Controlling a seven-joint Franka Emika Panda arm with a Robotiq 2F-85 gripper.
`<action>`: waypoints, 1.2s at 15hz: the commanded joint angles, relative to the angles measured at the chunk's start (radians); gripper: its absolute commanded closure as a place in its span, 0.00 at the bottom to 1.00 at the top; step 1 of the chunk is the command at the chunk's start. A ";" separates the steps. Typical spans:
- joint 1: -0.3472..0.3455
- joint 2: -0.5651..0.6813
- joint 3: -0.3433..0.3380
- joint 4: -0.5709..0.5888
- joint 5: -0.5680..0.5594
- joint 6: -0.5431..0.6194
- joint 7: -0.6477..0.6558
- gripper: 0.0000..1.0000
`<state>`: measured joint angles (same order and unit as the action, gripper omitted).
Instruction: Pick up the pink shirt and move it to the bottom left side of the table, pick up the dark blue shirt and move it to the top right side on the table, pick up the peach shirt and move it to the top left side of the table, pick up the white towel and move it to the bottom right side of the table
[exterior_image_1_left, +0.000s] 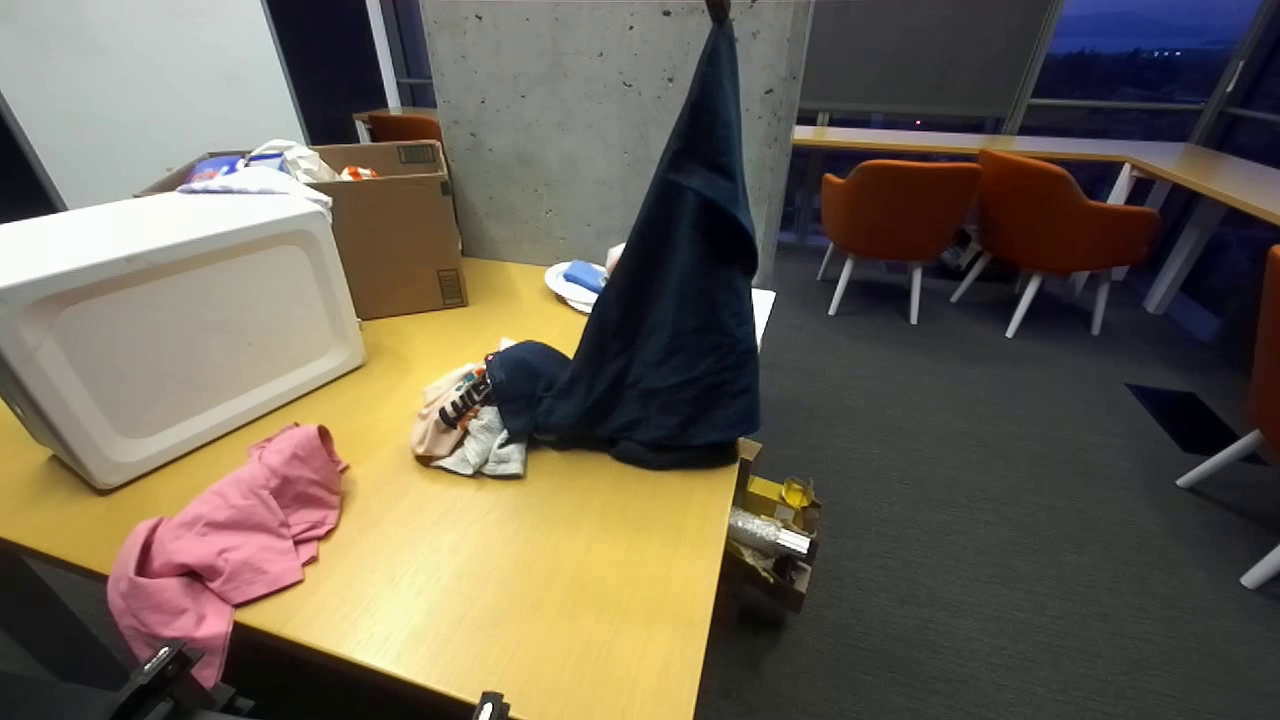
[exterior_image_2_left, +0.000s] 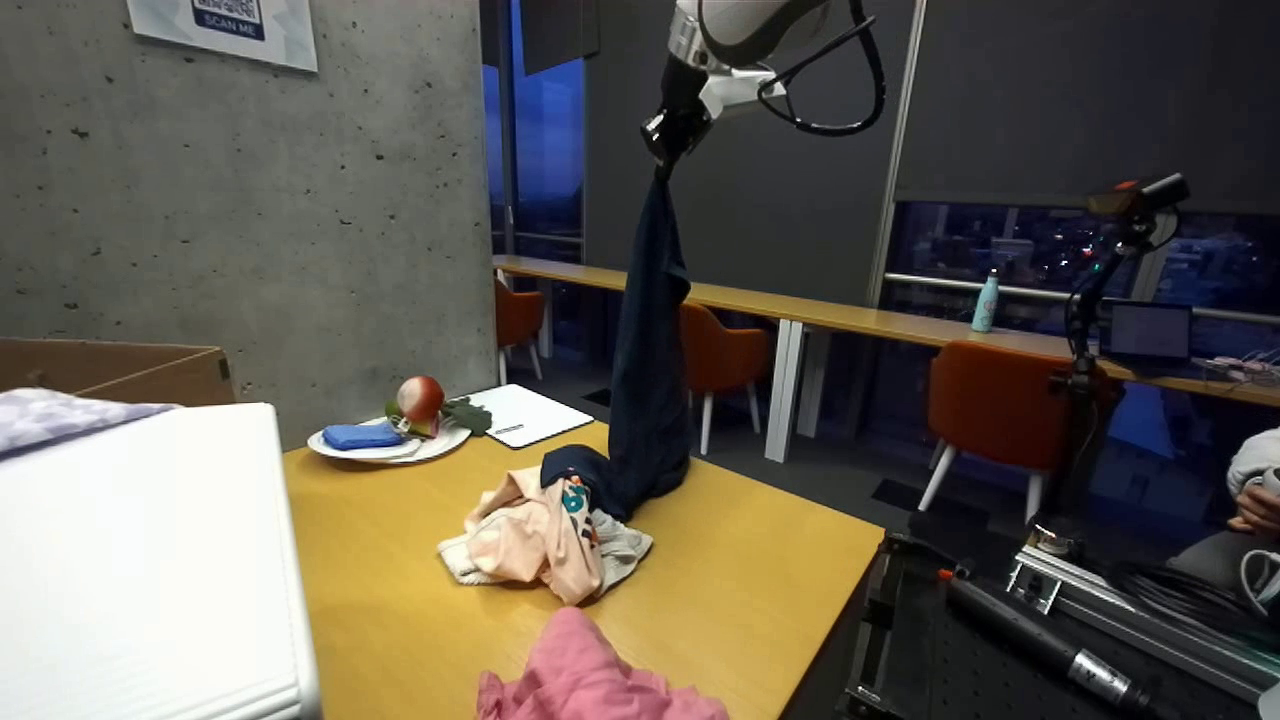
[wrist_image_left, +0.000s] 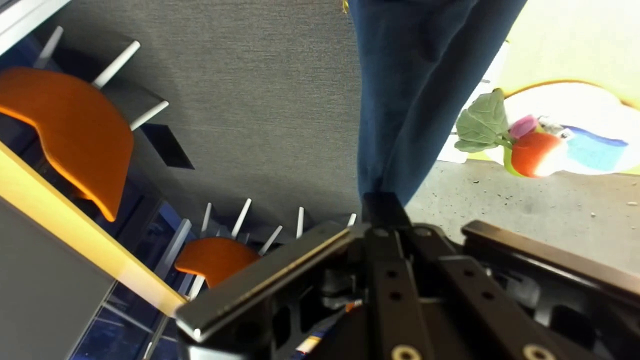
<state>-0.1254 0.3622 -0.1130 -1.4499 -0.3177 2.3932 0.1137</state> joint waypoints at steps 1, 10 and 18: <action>0.034 0.071 -0.004 0.034 0.040 0.030 0.025 1.00; 0.091 0.145 0.028 -0.188 0.172 0.191 0.045 1.00; 0.065 0.391 -0.013 -0.190 0.190 0.277 0.050 1.00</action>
<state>-0.0661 0.6556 -0.1139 -1.6914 -0.1535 2.6399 0.1661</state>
